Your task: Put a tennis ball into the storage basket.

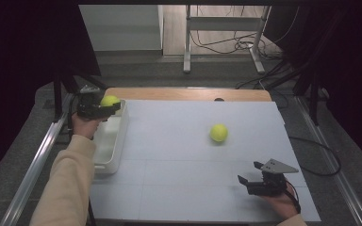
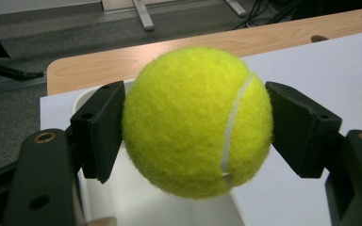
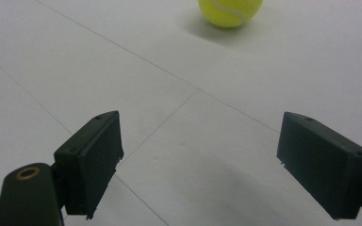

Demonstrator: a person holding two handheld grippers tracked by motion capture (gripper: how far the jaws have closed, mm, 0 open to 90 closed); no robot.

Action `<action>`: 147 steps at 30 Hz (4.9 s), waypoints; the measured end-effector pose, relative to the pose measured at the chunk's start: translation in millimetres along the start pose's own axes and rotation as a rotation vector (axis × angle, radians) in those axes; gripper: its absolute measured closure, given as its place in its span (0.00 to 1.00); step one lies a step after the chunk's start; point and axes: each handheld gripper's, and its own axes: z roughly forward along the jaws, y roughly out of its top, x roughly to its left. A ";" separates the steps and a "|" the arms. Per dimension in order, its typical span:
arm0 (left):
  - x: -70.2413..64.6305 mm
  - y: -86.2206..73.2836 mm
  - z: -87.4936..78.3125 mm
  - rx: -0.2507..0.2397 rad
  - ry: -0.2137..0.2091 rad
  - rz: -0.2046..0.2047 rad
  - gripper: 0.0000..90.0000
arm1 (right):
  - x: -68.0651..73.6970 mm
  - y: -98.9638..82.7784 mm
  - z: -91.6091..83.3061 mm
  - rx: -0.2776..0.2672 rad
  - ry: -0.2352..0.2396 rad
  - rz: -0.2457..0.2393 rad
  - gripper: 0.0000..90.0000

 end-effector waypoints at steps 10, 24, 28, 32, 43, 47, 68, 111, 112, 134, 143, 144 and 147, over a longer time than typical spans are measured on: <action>5.5 -2.8 5.9 0.049 0.016 -0.007 0.29 | 0.2 -0.2 0.5 -0.004 0.004 0.001 0.17; 10.4 -7.0 15.5 0.103 0.027 -0.008 0.29 | 0.2 -0.3 0.7 -0.003 0.004 0.000 0.17; 10.8 -8.9 19.0 0.122 0.028 -0.008 0.28 | 0.3 -0.3 0.8 -0.003 0.006 0.000 0.17; 11.0 -9.6 21.0 0.137 0.028 -0.010 0.28 | 0.3 -0.3 0.7 -0.002 0.005 -0.001 0.17; 12.7 -10.7 22.9 0.165 0.029 -0.021 0.28 | 0.5 -0.4 0.9 -0.002 0.006 -0.002 0.17; 13.0 -10.9 22.5 0.166 0.027 -0.022 0.28 | 0.5 -0.4 1.0 -0.002 0.006 -0.001 0.17; 6.0 -7.5 9.1 0.079 0.009 -0.013 0.16 | 0.7 -0.2 0.6 -0.001 0.005 -0.002 0.17; -41.9 -29.9 -28.6 -0.075 -0.238 0.073 0.17 | 0.7 -0.1 0.2 -0.006 0.001 0.000 0.17; -41.9 -29.9 -28.6 -0.075 -0.238 0.073 0.17 | 0.7 -0.1 0.2 -0.006 0.001 0.000 0.17; -70.6 -37.5 -21.6 -0.075 -0.324 0.115 0.17 | 0.9 -0.5 -0.2 -0.005 -0.004 -0.001 0.17; -89.5 -38.3 -12.8 -0.057 -0.364 0.148 0.17 | 0.7 -0.5 -0.4 -0.006 -0.004 0.000 0.17; -92.4 -38.2 -11.8 -0.056 -0.366 0.156 0.17 | 0.8 -0.4 -0.3 -0.006 -0.004 -0.001 0.17; -96.6 -38.1 -10.3 -0.051 -0.376 0.168 0.17 | 0.7 -0.5 -0.4 -0.006 -0.003 -0.001 0.17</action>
